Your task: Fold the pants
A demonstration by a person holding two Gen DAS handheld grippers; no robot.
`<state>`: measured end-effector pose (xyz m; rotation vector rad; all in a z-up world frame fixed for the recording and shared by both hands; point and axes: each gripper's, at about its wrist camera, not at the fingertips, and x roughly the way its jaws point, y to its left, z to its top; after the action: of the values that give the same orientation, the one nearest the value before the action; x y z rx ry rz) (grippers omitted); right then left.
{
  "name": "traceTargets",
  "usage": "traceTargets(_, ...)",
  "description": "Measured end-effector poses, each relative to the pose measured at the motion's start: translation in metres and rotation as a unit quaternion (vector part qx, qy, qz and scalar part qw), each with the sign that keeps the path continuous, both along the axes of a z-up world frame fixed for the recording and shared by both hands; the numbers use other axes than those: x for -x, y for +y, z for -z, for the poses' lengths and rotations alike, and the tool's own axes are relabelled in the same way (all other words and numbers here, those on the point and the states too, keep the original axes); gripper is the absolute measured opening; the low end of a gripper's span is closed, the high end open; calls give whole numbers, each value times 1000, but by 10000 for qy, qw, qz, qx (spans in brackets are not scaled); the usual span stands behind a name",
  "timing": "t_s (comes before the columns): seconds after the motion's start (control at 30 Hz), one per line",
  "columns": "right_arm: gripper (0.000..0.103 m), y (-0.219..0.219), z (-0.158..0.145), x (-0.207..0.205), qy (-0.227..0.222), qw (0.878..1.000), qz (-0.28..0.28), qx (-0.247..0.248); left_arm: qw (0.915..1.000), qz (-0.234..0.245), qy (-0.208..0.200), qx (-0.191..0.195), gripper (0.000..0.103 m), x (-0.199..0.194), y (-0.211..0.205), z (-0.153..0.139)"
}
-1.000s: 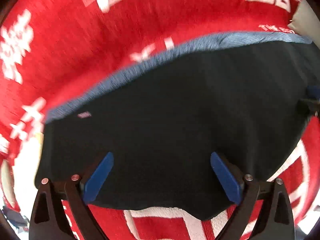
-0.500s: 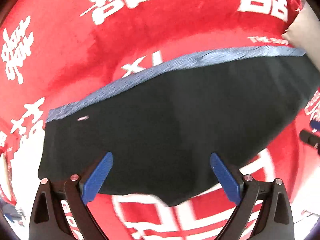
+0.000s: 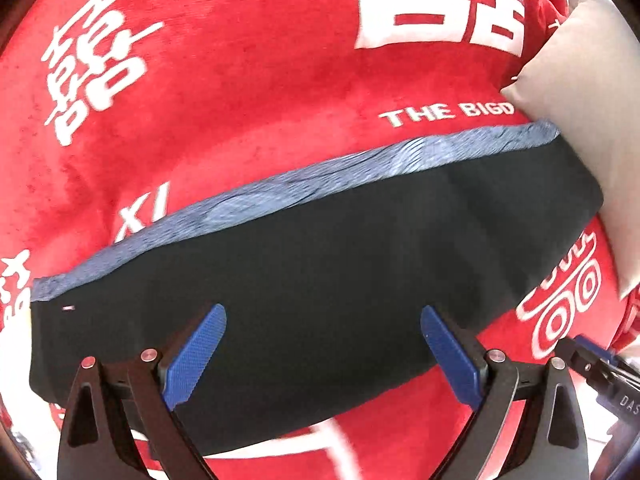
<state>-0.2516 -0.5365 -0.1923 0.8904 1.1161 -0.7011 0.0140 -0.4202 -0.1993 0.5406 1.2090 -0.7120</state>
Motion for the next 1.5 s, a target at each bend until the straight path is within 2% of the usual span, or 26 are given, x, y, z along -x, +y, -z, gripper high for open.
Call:
traceTargets(0.17, 62, -40, -2, 31, -951, 9909, 894, -332, 9998, -55, 164, -49, 99, 13, -31, 10)
traceTargets(0.27, 63, -60, -2, 43, -1246, 9842, 1228, -261, 9998, -84, 157, -76, 99, 19, -44, 14)
traceTargets(0.47, 63, -94, 12, 46, -1669, 9755, 1408, -255, 9991, -360, 243, 14, 99, 19, -67, 22)
traceTargets(0.63, 63, -110, 27, 60, -2113, 9617, 1690, -434, 9983, -476, 284, -205, 101, 24, -76, 53)
traceTargets(0.73, 63, -117, 30, 57, -2291, 9579, 1678, -427, 9985, -524, 162, -33, 102, 27, -71, 54)
traceTargets(0.9, 63, -130, 36, 48, -2556, 9499, 1764, -354, 9986, -513, 120, 21, 102, 28, -69, 55)
traceTargets(1.0, 65, -137, 38, 38, -2588, 9484, 1816, -252, 9986, -516, 95, 55, 102, 29, -68, 56)
traceTargets(1.1, 64, -142, 38, 28, -2467, 9520, 1793, -264, 9986, -517, 58, 92, 102, 30, -65, 57)
traceTargets(1.13, 57, -143, 38, 25, -2378, 9540, 1800, -304, 9986, -519, 57, 94, 102, 30, -64, 57)
traceTargets(1.17, 39, -145, 36, 22, -2198, 9582, 1799, -342, 9986, -521, 63, 83, 102, 31, -64, 57)
traceTargets(1.23, 22, -148, 33, 14, -1588, 9722, 1694, -294, 9985, -537, 80, -16, 102, 30, -67, 54)
traceTargets(1.33, 17, -144, 20, 7, -1337, 9813, 1388, -19, 9987, -487, -48, 132, 95, 31, -69, 36)
traceTargets(1.43, 15, -131, -12, -10, -1257, 9874, 787, 546, 9989, -226, -194, 350, 95, 39, -74, 25)
traceTargets(1.5, 14, -121, -29, -20, -1241, 9878, 472, 818, 9999, -48, -138, 73, 96, 43, -81, 43)
